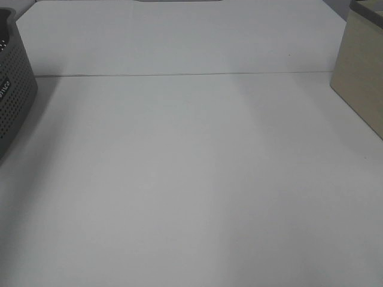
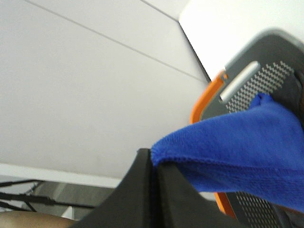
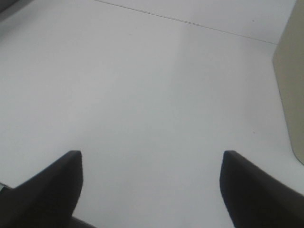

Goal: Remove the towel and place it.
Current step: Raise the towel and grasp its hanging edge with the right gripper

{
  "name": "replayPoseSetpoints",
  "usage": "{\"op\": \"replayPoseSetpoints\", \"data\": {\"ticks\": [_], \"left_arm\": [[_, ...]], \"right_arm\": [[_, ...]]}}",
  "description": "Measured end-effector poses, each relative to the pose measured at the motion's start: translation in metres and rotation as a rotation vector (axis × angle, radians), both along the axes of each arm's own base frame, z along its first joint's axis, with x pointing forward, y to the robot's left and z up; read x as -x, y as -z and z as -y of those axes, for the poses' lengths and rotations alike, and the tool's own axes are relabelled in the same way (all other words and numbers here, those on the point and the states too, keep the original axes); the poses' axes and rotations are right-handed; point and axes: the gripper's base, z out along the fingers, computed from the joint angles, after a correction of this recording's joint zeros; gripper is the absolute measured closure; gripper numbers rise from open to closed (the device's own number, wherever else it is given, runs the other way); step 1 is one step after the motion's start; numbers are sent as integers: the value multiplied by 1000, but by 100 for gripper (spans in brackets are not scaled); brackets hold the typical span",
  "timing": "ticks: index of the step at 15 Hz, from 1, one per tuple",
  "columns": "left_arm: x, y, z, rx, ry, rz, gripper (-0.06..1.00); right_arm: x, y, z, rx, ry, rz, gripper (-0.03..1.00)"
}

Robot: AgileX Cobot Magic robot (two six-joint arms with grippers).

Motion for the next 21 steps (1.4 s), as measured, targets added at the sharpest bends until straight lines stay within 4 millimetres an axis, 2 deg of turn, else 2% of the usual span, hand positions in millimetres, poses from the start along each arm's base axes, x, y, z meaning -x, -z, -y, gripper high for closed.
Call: {"op": "replayPoseSetpoints", "data": {"ticks": [2,7,8,9,11,14,16,17,18,21], "left_arm": [[1,-12,16,-14,66,104,94],[0,-38,105,-9,424,382,94],[0,-35,138,14,545,389,94],[-2,-32,144,17,563,379,94],[-10,-19,167,-8,633,311,94],[-12,-3,196,-70,724,223,94],[-6,3,219,-99,804,196,94],[-2,7,234,-113,852,184,94],[0,10,242,-118,880,178,94],[8,17,267,-119,961,160,94]], "right_arm": [[-11,-3,-8,-26,-84,-12,19],[-42,-10,-35,-88,-404,0,20],[-57,-11,-42,-139,-478,10,20],[-60,-11,-43,-146,-492,13,20],[-77,-11,-49,-178,-557,43,20],[-102,-3,-55,-139,-660,116,20],[-129,1,-60,-179,-699,116,20],[-156,-3,-67,-273,-746,100,20],[-163,-4,-68,-294,-760,97,20],[-205,-7,-76,-366,-835,83,20]]}}
